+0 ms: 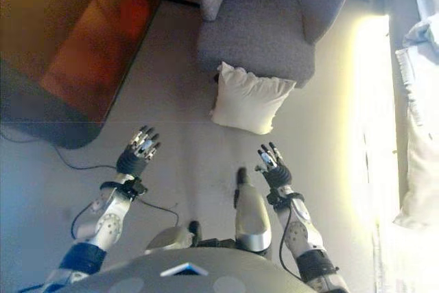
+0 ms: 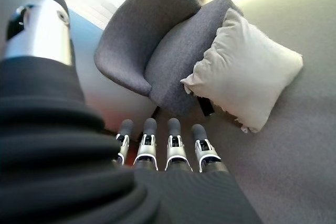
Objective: Pick up the cushion and take it to the sofa
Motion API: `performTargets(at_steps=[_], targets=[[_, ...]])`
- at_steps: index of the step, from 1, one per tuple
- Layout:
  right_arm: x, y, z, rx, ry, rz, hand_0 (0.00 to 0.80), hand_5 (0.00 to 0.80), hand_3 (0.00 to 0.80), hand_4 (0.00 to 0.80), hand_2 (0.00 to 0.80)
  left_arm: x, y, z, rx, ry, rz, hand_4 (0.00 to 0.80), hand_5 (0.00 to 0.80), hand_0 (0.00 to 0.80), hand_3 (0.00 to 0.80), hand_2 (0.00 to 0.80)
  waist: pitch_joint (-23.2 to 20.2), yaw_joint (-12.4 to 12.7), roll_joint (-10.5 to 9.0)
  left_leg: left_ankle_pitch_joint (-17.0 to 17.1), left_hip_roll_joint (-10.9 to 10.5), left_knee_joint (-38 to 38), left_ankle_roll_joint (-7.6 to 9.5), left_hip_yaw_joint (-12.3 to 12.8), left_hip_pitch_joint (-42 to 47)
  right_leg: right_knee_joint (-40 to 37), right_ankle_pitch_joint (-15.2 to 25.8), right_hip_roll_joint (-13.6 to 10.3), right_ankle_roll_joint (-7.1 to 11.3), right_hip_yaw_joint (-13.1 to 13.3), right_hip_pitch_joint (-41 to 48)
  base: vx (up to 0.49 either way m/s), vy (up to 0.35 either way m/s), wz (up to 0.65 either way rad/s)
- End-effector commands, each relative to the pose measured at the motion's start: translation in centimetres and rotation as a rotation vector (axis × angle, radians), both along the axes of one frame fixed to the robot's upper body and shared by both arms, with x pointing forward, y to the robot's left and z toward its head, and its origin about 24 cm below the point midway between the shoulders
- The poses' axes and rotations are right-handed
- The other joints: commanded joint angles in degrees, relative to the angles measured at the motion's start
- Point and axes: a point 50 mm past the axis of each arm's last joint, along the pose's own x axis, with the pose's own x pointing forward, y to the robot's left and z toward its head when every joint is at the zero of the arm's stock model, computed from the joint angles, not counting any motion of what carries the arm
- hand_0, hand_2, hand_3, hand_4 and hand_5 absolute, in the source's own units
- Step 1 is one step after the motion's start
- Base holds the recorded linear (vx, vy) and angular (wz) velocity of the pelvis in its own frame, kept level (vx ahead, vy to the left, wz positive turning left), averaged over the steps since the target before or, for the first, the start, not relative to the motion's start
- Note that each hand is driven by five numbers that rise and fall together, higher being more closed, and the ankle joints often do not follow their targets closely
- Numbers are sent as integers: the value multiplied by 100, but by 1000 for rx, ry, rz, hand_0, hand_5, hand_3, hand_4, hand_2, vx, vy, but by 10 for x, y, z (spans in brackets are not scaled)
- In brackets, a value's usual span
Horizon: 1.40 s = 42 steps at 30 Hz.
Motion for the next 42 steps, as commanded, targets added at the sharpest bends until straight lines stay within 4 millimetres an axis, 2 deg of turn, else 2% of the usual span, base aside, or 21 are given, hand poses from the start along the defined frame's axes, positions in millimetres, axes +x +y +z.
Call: performTargets(at_steps=[1, 2, 3, 4, 5, 7, 8, 11, 13, 16, 18, 23, 28, 32, 34, 36, 38, 39, 40, 41, 42], targets=[[7, 3, 14, -18, -76, 94, 0, 0, 0, 0, 0, -2, -1, 26, -20, -126, 21, 0, 0, 0, 0, 0, -612, -155, 253, 1498, 611, 1337, -452, 467, 489, -465, 882, 259, -202, 56, 225, 457, -205, 32], [7, 3, 15, -22, -80, 106, 0, 0, 0, 0, 0, -1, -1, 27, -30, -131, 34, 0, 0, 0, 0, 0, -664, -163, 252, 1761, 690, 1730, -540, 503, 417, -406, 754, 340, -321, 102, 320, 495, -244, 8], [10, 3, 16, -26, -87, 122, 0, 0, 0, 0, 0, 1, -3, 29, -44, -140, 53, 0, 0, 0, 0, 0, -705, -129, 223, 2041, 735, 2577, -629, 507, 206, -398, 600, 439, -505, 131, 516, 488, -251, -26], [12, 3, 16, -31, -94, 130, 0, 0, 0, 0, 0, 5, -6, 31, -53, -151, 62, 0, 0, 0, 0, 0, -722, -84, 135, 2205, 708, 3347, -635, 490, -144, -430, 473, 473, -664, 179, 722, 476, -241, -52], [14, 2, 17, -36, -100, 132, 0, 0, 0, 0, 0, 8, -8, 33, -58, -161, 63, 0, 0, 0, 0, 0, -719, -41, 62, 2212, 728, 3854, -597, 507, -501, -448, 375, 496, -772, 226, 885, 437, -192, -76], [20, 1, 18, -40, -117, 126, 0, 0, 0, 0, 0, 16, -14, 37, -66, -181, 56, 0, 0, 0, 0, 0, -622, 122, -66, 1954, 754, 4401, -391, 561, -1419, -488, 175, 560, -883, 390, 1296, 373, -82, -82], [21, 2, 19, -37, -121, 125, 0, 0, 0, 0, 0, 18, -15, 39, -64, -185, 57, 0, 0, 0, 0, 0, -570, 188, -93, 1899, 723, 4361, -313, 556, -1689, -486, 95, 587, -891, 465, 1432, 317, 34, -59], [22, 2, 21, -39, -129, 127, 0, 0, 0, 0, 0, 21, -11, 44, -64, -204, 64, 0, 0, 0, 0, 0, -425, 401, -67, 1967, 728, 2640, -113, 555, -2201, -427, -238, 682, -803, 740, 1768, 314, 161, -42], [17, -2, 22, -37, -130, 112, 0, 0, 0, 0, 0, 21, -6, 48, -60, -216, 62, 0, 0, 0, 0, 0, -359, 525, 37, 2100, 806, 1344, -185, 390, -2195, -418, -422, 732, -654, 888, 1925, 341, 229, -57], [13, -4, 23, -28, -131, 98, 0, 0, 0, 0, 0, 18, -2, 50, -53, -221, 69, 0, 0, 0, 0, 0, -313, 737, 172, 2294, 870, 240, -441, -17, -2216, -341, -716, 694, -467, 1049, 2193, 345, 160, -57], [13, -3, 21, -24, -121, 109, 0, 0, 0, 0, 0, 13, 4, 47, -43, -209, 108, 0, 0, 0, 0, 0, -329, 821, 205, 2098, 921, 130, -521, -225, -2116, -189, -864, 506, -350, 1048, 2272, 281, 93, -60], [11, 1, 22, -8, -125, 161, 0, 0, 0, 0, 0, 7, 23, 45, -30, -202, 189, 0, 0, 0, 0, 0, -385, 791, 321, 1905, 1097, 2, -578, 304, -1720, 65, -946, 214, -244, 580, 2133, 163, 50, -95], [12, 3, 20, -14, -104, 158, 0, 0, 0, 0, 0, 3, 28, 42, -35, -201, 214, 0, 0, 0, 0, 0, -398, 804, 319, 1800, 1085, 248, -621, 233, -1792, -83, -934, 278, -355, 671, 2118, 101, -18, -19], [11, 4, 20, -21, -89, 182, 0, 0, 0, 0, 0, -4, 27, 40, -44, -200, 210, 0, 0, 0, 0, 0, -285, 874, 292, 2045, 1075, 1071, -664, -27, -2169, -89, -968, 426, -550, 711, 2156, 97, -24, 6], [11, 3, 18, -29, -75, 164, 0, 0, 0, 0, 0, -3, 25, 39, -56, -193, 191, 0, 0, 0, 0, 0, -245, 917, 358, 2110, 1061, 916, -638, 205, -2279, -18, -1025, 488, -556, 526, 2183, 119, 72, -2], [12, 5, 18, -18, -91, 154, 0, 0, 0, 0, 0, 1, 23, 40, -75, -207, 161, 0, 0, 0, 0, 0, -239, 970, 500, 2197, 994, 171, -592, 743, -2297, 74, -1161, 524, -515, 215, 2237, 159, 146, 38], [13, 5, 19, -20, -108, 143, 0, 0, 0, 0, 0, 5, 21, 41, -83, -223, 133, 0, 0, 0, 0, 0, -244, 1021, 587, 2566, 1021, 24, -629, 1137, -2512, 91, -1304, 533, -501, -40, 2428, 184, 134, 49], [16, 7, 20, -20, -122, 135, 0, 0, 0, 0, 0, 9, 19, 43, -85, -236, 108, 0, 0, 0, 0, 0, -264, 1073, 598, 2565, 1030, 56, -582, 1281, -2634, 153, -1416, 498, -497, -156, 2529, 177, 118, 47], [18, 8, 21, -21, -131, 130, 0, 0, 0, 0, 0, 11, 17, 44, -89, -244, 97, 0, 0, 0, 0, 0, -279, 1101, 593, 2488, 1012, 83, -530, 1315, -2676, 220, -1481, 464, -489, -195, 2566, 203, 136, 49], [20, 11, 20, -25, -124, 114, 0, 0, 0, 0, 0, 13, 17, 45, -81, -244, 90, 0, 0, 0, 0, 0, -335, 1148, 557, 2262, 851, 149, -370, 1284, -2683, 445, -1507, 342, -415, -199, 2618, 201, 144, 27], [22, 14, 21, -20, -128, 102, 0, 0, 0, 0, 0, 14, 17, 47, -61, -248, 80, 0, 0, 0, 0, 0, -394, 1174, 500, 2132, 696, 157, -226, 1315, -2631, 775, -1225, 190, -277, -207, 2640, 208, 182, 7]])
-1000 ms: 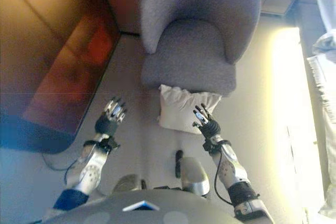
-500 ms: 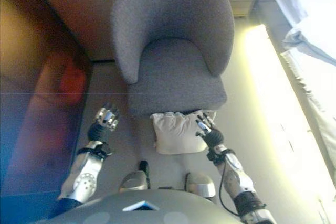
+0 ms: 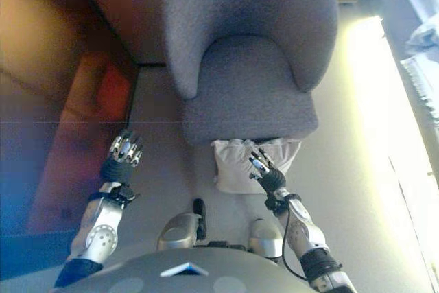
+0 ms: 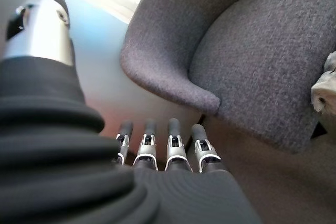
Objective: Pick up the cushion and take it to the sofa
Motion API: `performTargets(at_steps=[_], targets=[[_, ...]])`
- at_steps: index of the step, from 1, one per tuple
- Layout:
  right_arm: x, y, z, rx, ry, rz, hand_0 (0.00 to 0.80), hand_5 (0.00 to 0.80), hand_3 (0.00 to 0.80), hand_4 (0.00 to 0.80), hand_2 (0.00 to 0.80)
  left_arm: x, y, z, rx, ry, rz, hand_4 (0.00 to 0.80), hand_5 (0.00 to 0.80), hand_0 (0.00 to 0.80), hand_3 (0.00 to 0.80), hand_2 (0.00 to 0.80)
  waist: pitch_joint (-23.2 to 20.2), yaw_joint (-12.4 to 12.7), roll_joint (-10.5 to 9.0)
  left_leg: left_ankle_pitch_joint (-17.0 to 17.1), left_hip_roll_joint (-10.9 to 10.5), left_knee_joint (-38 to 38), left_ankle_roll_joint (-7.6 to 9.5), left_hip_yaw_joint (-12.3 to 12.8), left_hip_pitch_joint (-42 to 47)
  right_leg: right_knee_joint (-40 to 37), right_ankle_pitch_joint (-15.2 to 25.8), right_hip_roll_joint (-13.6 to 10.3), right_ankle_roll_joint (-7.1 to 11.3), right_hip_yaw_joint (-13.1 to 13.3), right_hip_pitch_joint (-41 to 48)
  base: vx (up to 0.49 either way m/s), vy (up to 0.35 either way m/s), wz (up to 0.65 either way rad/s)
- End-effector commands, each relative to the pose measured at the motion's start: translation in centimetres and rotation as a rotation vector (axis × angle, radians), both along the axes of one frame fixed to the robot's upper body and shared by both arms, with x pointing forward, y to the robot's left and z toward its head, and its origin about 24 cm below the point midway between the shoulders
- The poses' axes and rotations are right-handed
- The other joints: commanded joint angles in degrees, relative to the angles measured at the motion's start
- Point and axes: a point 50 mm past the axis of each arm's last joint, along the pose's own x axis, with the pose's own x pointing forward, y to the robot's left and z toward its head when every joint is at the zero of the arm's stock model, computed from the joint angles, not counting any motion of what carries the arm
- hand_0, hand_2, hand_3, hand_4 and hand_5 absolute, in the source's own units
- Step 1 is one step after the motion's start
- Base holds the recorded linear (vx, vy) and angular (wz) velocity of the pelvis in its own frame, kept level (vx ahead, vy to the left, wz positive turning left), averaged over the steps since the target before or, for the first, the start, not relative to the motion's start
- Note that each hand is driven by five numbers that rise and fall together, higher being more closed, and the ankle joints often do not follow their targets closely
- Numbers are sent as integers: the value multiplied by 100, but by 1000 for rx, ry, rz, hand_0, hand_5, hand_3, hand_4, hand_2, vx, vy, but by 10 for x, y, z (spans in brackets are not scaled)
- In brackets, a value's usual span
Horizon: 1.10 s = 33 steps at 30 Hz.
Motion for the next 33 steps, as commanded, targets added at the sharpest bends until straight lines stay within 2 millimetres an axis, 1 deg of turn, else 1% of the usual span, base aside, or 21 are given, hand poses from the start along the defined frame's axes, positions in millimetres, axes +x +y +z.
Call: performTargets(at_steps=[1, 2, 3, 4, 6, 7, 10, 12, 13, 15, 17, 18, 19, 20, 22, 24, 25, 27, 28, 30, 33], targets=[[17, 22, 22, 59, -145, -29, 0, 0, 0, 0, 0, 13, 2, 26, 54, -129, -66, 0, 0, 0, 0, 0, -337, 175, -370, 254, -318, -258, 268, 216, -363, 1192, 725, -425, 389, -256, 347, 178, 196, 7], [17, 26, 24, 61, -154, -22, 0, 0, 0, 0, 0, 14, 0, 28, 59, -142, -80, 0, 0, 0, 0, 0, -368, 179, -300, 171, -320, -292, 376, 216, -274, 1737, 1024, -478, 422, -213, 203, 186, 214, 15], [15, 29, 24, 58, -151, -24, 0, 0, 0, 0, 0, 14, -2, 30, 67, -149, -86, 0, 0, 0, 0, 0, -370, 160, -256, 48, -357, -277, 474, 195, -173, 2315, 1166, -557, 443, -139, -19, 223, 207, 14], [15, 31, 20, 52, -131, -41, 0, 0, 0, 0, 0, 16, -1, 30, 79, -144, -91, 0, 0, 0, 0, 0, -358, 152, -171, -42, -390, -265, 523, 49, -8, 2966, 1368, -637, 405, -65, -250, 252, 153, 12], [16, 32, 16, 45, -119, -47, 0, 0, 0, 0, 0, 18, 1, 31, 89, -137, -92, 0, 0, 0, 0, 0, -340, 175, -170, -110, -448, -260, 529, -43, 190, 3146, 1561, -820, 372, -108, -417, 227, 5, 26], [18, 33, 16, 40, -120, -44, 0, 0, 0, 0, 0, 19, 3, 32, 88, -138, -89, 0, 0, 0, 0, 0, -344, 229, -228, -157, -459, -203, 478, -61, 250, 2666, 1715, -1088, 360, -235, -446, 205, -162, 20], [23, 32, 19, 53, -130, -43, 0, 0, 0, 0, 0, 17, 8, 35, 99, -145, -77, 0, 0, 0, 0, 0, -240, 212, -391, -275, -358, -55, 258, -126, 404, 1329, 1953, -1528, 432, -304, -487, 197, -322, -15], [26, 31, 25, 60, -148, -26, 0, 0, 0, 0, 0, 14, 15, 37, 113, -161, -57, 0, 0, 0, 0, 0, -144, 121, -577, -421, -64, 145, -62, -226, 435, -71, 2303, -1857, 674, -100, -492, 224, -497, -13], [27, 30, 26, 60, -151, -27, 0, 0, 0, 0, 0, 14, 16, 37, 115, -165, -55, 0, 0, 0, 0, 0, -124, 87, -600, -474, 11, 192, -133, -260, 447, -414, 2429, -1883, 749, -72, -479, 239, -447, -7], [34, 26, 29, 55, -160, -24, 0, 0, 0, 0, 0, 13, 21, 39, 117, -176, -42, 0, 0, 0, 0, 0, -116, 17, -649, -613, 276, 272, -324, -349, 501, -1031, 2792, -1986, 983, 124, -588, 297, -385, 8], [39, 24, 30, 54, -158, -21, 0, 0, 0, 0, 0, 10, 24, 39, 118, -173, -30, 0, 0, 0, 0, 0, -140, 4, -650, -720, 482, 293, -430, -393, 624, -1227, 2961, -1989, 1090, 203, -646, 323, -378, 29], [42, 24, 30, 57, -152, -14, 0, 0, 0, 0, 0, 7, 27, 37, 123, -165, -21, 0, 0, 0, 0, 0, -181, 42, -660, -743, 626, 280, -491, -359, 721, -1220, 2928, -1969, 1090, 106, -654, 272, -331, 46], [43, 26, 30, 57, -149, -3, 0, 0, 0, 0, 0, 6, 28, 36, 124, -166, -15, 0, 0, 0, 0, 0, -193, 69, -657, -745, 705, 291, -519, -334, 756, -1153, 2873, -1956, 1090, 26, -636, 300, -374, 45], [45, 27, 31, 53, -149, 15, 0, 0, 0, 0, 0, 3, 28, 35, 125, -163, -5, 0, 0, 0, 0, 0, -228, 95, -658, -705, 863, 298, -568, -324, 791, -1038, 2720, -1918, 1090, 20, -611, 238, -307, 37], [47, 29, 31, 38, -142, 32, 0, 0, 0, 0, 0, 5, 27, 36, 124, -156, -3, 0, 0, 0, 0, 0, -280, 71, -654, -592, 1125, 309, -612, -327, 825, -798, 2267, -1652, 1090, 86, -586, 295, -351, 19], [46, 31, 31, 20, -129, 45, 0, 0, 0, 0, 0, 7, 26, 34, 110, -137, 22, 0, 0, 0, 0, 0, -311, -17, -618, -269, 1343, 321, -633, -382, 956, -510, 1877, -1383, 1045, 206, -640, 215, -256, 38], [46, 32, 33, 13, -137, 59, 0, 0, 0, 0, 0, 12, 23, 37, 76, -140, 33, 0, 0, 0, 0, 0, -320, -43, -605, 247, 1474, 512, -712, -487, 838, -448, 1679, -1138, 891, 193, -568, 128, -208, 53], [44, 29, 33, 7, -140, 56, 0, 0, 0, 0, 0, 16, 18, 37, 52, -137, 37, 0, 0, 0, 0, 0, -318, -41, -614, 578, 1504, 821, -727, -607, 616, -489, 1612, -996, 715, 25, -439, 107, -220, 29], [44, 26, 32, -6, -146, 55, 0, 0, 0, 0, 0, 17, 14, 36, 48, -131, 42, 0, 0, 0, 0, 0, -327, -47, -634, 623, 1450, 978, -680, -604, 517, -510, 1578, -953, 619, -82, -391, 113, -202, 11], [47, 22, 35, -38, -166, 51, 0, 0, 0, 0, 0, 18, 10, 33, 36, -128, 32, 0, 0, 0, 0, 0, -366, -78, -607, 612, 1317, 942, -638, -495, 530, -511, 1519, -947, 530, -209, -363, 96, -95, 6], [48, 18, 38, -74, -193, 36, 0, 0, 0, 0, 0, 19, 7, 32, 4, -123, 6, 0, 0, 0, 0, 0, -409, -108, -456, 521, 1025, 508, -581, -361, 647, -430, 1414, -958, 519, -312, -372, 70, 26, 14]])
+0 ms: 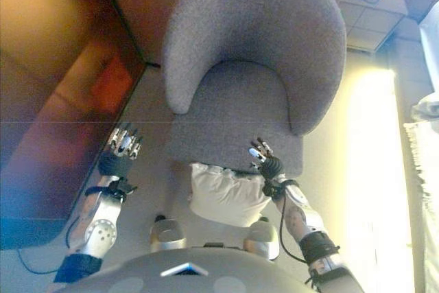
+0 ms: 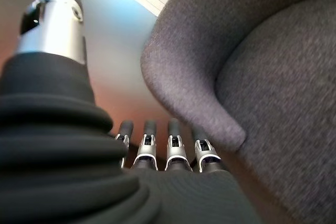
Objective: Pick up the cushion and take it to the sofa
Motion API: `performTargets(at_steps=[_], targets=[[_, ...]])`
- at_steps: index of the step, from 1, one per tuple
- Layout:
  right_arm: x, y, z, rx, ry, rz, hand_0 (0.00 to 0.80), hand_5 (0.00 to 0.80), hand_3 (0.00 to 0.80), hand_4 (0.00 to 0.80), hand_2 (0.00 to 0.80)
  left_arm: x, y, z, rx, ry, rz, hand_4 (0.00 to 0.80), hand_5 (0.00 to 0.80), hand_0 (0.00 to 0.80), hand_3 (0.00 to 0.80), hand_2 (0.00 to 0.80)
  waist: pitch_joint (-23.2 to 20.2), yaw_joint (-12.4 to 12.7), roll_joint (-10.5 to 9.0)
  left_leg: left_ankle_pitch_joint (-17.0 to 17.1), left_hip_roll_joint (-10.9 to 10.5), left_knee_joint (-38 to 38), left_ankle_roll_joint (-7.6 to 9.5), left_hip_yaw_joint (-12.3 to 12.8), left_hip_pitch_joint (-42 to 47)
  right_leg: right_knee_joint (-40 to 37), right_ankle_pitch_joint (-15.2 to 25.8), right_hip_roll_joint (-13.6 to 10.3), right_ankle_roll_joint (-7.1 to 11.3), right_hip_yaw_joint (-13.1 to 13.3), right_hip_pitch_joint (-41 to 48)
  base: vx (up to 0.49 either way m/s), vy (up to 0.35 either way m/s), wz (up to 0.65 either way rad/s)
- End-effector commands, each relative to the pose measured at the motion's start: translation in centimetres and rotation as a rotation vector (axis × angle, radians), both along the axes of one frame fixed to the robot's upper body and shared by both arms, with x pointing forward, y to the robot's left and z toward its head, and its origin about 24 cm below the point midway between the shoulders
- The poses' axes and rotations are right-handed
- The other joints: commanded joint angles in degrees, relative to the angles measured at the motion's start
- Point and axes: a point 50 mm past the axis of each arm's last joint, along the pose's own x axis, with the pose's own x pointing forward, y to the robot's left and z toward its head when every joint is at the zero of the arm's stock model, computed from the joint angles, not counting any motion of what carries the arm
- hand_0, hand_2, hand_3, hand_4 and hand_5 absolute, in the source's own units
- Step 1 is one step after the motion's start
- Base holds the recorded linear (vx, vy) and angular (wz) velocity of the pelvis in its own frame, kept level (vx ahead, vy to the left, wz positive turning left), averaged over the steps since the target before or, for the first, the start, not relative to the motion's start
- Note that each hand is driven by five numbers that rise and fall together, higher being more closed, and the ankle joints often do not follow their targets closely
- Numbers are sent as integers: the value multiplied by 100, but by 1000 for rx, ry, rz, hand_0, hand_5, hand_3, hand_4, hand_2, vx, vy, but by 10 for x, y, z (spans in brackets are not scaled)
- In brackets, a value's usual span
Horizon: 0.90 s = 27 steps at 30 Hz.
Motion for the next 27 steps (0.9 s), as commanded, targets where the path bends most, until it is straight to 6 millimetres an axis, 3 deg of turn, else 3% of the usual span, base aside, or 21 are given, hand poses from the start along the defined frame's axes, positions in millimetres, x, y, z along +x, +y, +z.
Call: performTargets(at_steps=[1, 4, 6, 10, 20, 24, 26, 27], targets=[[21, 7, 28, 7, -176, -9, 0, 0, 0, 0, 0, 17, 5, 27, 11, -138, -33, 0, 0, 0, 0, 0, -122, -58, 186, -799, -209, 379, -407, -40, 57, -50, 553, -211, 10, -64, -194, 47, 103, 16], [19, 8, 29, 12, -188, -40, 0, 0, 0, 0, 0, 23, -3, 31, 17, -152, -88, 0, 0, 0, 0, 0, -100, -78, 306, -883, -353, -223, -410, -69, 128, 25, 485, -287, 112, -41, -159, 58, 99, 33], [18, 11, 29, 27, -176, -44, 0, 0, 0, 0, 0, 23, -4, 31, 42, -159, -97, 0, 0, 0, 0, 0, -114, -111, 288, -1117, -466, -313, -361, -137, 253, -43, 537, -383, 179, 32, -86, 96, 69, 24], [16, 18, 29, 38, -175, -19, 0, 0, 0, 0, 0, 24, -6, 31, 63, -154, -133, 0, 0, 0, 0, 0, -189, -112, 288, -1187, -628, -508, -302, -39, 414, -323, 704, -460, 279, 1, 92, 110, 62, 2], [17, 8, 35, 25, -252, -38, 0, 0, 0, 0, 0, 22, -17, 16, 104, -89, -182, 0, 0, 0, 0, 0, -286, -130, 220, -928, -634, -1156, -276, 375, 494, -829, 1022, -406, 428, -389, 79, 27, 12, -13], [21, 1, 41, 11, -299, -47, 0, 0, 0, 0, 0, 28, -18, 17, 90, -96, -194, 0, 0, 0, 0, 0, -253, -141, 209, -826, -631, -1267, -291, 417, 383, -929, 1003, -256, 364, -452, 20, -65, -10, -2], [20, 3, 44, 89, -299, -30, 0, 0, 0, 0, 0, 26, -22, 17, 15, -104, -228, 0, 0, 0, 0, 0, -220, -146, 188, -836, -606, -1195, -289, 425, 361, -875, 960, -230, 341, -399, 7, -3, -10, -2], [19, 8, 47, 247, -290, -6, 0, 0, 0, 0, 0, 24, -28, 17, -154, -120, -280, 0, 0, 0, 0, 0, -197, -151, 176, -836, -589, -1157, -288, 431, 353, -859, 938, -214, 330, -356, 11, 0, 0, 0]])
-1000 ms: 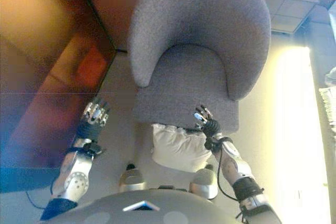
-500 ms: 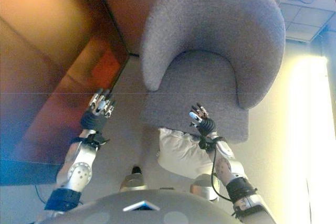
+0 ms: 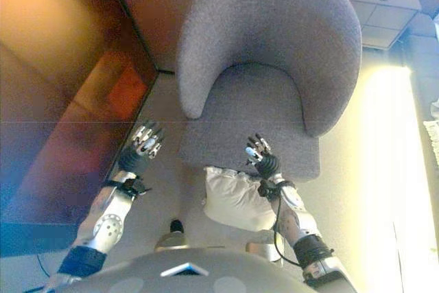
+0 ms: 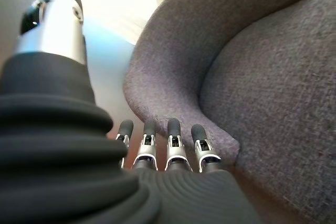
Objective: Pick up the cushion and take it to the sofa
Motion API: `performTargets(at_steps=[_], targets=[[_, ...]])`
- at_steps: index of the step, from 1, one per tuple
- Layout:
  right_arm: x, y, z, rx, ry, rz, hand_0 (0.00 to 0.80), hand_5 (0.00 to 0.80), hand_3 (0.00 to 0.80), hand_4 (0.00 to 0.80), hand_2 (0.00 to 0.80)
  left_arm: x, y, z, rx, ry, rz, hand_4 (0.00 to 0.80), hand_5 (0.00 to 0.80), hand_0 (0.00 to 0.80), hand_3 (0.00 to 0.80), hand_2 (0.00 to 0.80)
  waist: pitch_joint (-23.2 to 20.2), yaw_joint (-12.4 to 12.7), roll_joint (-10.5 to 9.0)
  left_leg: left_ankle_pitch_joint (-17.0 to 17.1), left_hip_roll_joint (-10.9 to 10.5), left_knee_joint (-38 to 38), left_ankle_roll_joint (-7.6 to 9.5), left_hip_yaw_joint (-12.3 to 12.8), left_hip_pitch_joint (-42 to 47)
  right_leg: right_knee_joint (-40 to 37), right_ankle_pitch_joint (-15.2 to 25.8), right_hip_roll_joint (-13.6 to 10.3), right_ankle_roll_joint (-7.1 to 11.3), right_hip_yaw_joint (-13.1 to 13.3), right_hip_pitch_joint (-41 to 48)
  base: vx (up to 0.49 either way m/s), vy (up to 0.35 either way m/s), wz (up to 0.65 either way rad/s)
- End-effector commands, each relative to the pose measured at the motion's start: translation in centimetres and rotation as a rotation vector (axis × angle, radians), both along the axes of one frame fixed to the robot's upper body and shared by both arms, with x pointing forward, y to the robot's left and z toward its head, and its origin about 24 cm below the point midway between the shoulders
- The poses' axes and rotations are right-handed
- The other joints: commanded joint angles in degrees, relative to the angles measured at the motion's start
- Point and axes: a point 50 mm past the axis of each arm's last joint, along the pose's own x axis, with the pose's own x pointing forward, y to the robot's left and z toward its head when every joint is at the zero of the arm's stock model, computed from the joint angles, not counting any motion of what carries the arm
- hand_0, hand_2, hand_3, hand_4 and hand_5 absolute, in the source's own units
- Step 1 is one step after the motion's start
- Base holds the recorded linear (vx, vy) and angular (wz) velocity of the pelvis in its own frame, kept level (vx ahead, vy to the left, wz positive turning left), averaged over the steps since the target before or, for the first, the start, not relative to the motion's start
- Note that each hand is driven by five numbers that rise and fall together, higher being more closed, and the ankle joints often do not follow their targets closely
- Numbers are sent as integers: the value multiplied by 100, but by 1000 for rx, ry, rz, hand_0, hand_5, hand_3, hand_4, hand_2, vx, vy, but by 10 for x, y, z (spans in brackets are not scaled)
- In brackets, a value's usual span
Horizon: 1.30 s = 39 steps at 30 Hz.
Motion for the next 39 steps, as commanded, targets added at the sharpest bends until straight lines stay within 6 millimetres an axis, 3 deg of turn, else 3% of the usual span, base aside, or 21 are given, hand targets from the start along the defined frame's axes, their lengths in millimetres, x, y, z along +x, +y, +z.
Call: performTargets(at_steps=[1, 3, 5, 9, 17, 31, 39], targets=[[18, 14, 42, 398, -198, 58, 0, 0, 0, 0, 0, 14, -9, 18, -344, -115, -127, 0, 0, 0, 0, 0, 111, -4, -113, -166, -79, 334, 350, -61, -211, 466, -3, 83, -174, -323, -327, 10, -19, -3], [11, 30, 38, 766, -160, 114, 0, 0, 0, 0, 0, 7, -27, 16, -661, -137, -235, 0, 0, 0, 0, 0, 125, 17, -120, -189, -38, 308, 347, -5, -115, 420, -43, 98, -182, -365, -211, 44, -27, -3], [10, 43, 41, 974, -153, 145, 0, 0, 0, 0, 0, 1, -41, 12, -822, -150, -298, 0, 0, 0, 0, 0, 70, 33, -120, -188, 0, 296, 337, 30, -89, 377, -33, 109, -174, -380, -172, 66, -34, -1], [13, 53, 49, 1111, -136, 131, 0, 0, 0, 0, 0, -7, -52, 7, -863, -143, -341, 0, 0, 0, 0, 0, -7, 30, -97, -204, 18, 278, 326, 59, -43, 329, -12, 112, -137, -364, -141, 28, -7, -1], [6, 53, 44, 1073, -132, 128, 0, 0, 0, 0, 0, -14, -54, 6, -861, -102, -392, 0, 0, 0, 0, 0, -164, 52, -105, -216, -30, 192, 354, 89, 41, 223, -4, 144, -135, -356, -63, 19, 5, -1], [14, 53, 44, 1013, -151, 166, 0, 0, 0, 0, 0, -45, -93, 5, -904, 8, -983, 0, 0, 0, 0, 0, -210, 11, -79, -208, -36, 159, 340, 163, 95, 168, 40, 180, -109, -330, -62, 0, -1, 0], [16, 58, 47, 1013, -148, 210, 0, 0, 0, 0, 0, -62, -104, -8, -960, 132, -1115, 0, 0, 0, 0, 0, -254, -46, -75, -226, -22, 147, 338, 243, 161, 175, 16, 191, -98, -306, -45, 20, 0, 0]])
